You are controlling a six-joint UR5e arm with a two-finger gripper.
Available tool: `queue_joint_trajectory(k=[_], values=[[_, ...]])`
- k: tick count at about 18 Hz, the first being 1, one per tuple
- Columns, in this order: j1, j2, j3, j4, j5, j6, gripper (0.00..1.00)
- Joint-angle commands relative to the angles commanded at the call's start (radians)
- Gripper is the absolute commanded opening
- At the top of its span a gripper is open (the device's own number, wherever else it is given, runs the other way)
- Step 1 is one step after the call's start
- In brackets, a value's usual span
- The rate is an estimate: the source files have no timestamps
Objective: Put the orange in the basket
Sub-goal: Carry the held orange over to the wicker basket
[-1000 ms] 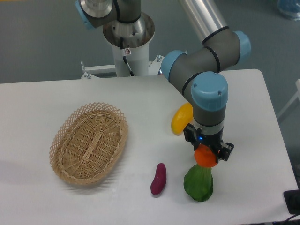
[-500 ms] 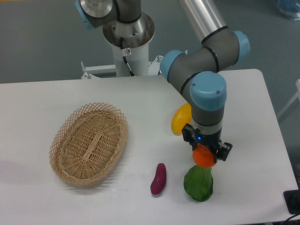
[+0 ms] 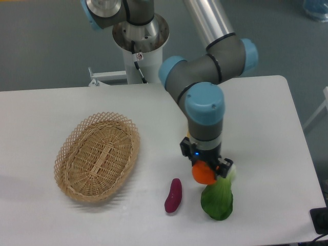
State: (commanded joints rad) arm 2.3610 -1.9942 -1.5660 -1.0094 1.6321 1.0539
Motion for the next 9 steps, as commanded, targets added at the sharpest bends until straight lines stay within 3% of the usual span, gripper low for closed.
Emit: queue_joint_trajectory(k=[4, 9], values=[[-0.069, 0.021, -0.051, 0.005, 0.000, -0.046, 0.57], [-0.141, 0.020, -0.055, 0.006, 0.000, -0.100, 0.58]])
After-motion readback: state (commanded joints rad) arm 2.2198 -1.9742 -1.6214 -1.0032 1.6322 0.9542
